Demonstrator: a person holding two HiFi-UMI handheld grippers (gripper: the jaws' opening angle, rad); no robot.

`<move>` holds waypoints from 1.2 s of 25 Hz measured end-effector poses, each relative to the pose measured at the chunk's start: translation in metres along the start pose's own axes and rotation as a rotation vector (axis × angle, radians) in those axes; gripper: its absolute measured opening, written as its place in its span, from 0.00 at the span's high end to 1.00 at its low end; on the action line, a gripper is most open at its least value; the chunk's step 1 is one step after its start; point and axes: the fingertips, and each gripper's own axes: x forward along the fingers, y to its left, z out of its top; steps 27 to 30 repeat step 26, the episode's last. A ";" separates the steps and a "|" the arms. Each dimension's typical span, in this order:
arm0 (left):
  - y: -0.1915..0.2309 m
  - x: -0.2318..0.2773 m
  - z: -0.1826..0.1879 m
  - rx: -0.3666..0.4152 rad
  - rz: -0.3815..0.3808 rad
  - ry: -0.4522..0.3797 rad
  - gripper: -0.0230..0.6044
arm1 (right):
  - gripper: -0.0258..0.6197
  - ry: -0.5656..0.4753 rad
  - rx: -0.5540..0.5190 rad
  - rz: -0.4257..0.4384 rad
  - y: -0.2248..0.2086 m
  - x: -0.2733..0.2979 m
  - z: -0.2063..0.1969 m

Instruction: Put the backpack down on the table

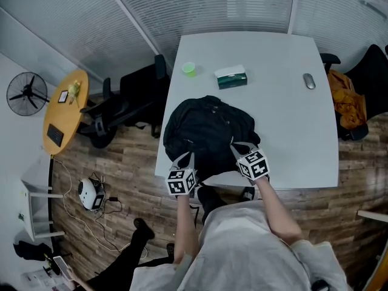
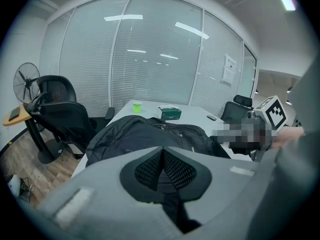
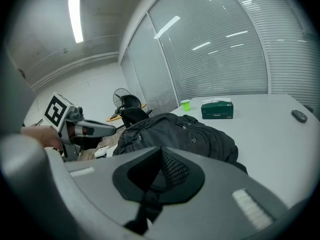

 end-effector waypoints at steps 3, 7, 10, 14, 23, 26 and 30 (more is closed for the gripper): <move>-0.001 -0.001 -0.003 -0.002 0.000 0.001 0.96 | 0.96 0.007 -0.006 0.004 0.002 0.000 -0.002; 0.002 -0.004 -0.006 -0.010 0.006 0.001 0.96 | 0.96 0.014 -0.010 0.014 0.006 0.002 -0.004; 0.005 -0.006 -0.007 -0.013 0.013 0.000 0.96 | 0.96 0.016 -0.013 0.019 0.008 0.002 -0.005; 0.006 -0.007 -0.007 -0.011 0.017 0.000 0.96 | 0.96 0.016 -0.012 0.020 0.009 0.002 -0.006; 0.005 -0.007 -0.007 -0.004 0.008 0.006 0.96 | 0.96 0.010 -0.011 0.021 0.011 0.002 -0.005; 0.005 -0.007 -0.009 -0.003 0.007 0.006 0.96 | 0.96 0.009 -0.012 0.021 0.012 0.002 -0.006; 0.005 -0.007 -0.009 -0.003 0.007 0.006 0.96 | 0.96 0.009 -0.012 0.021 0.012 0.002 -0.006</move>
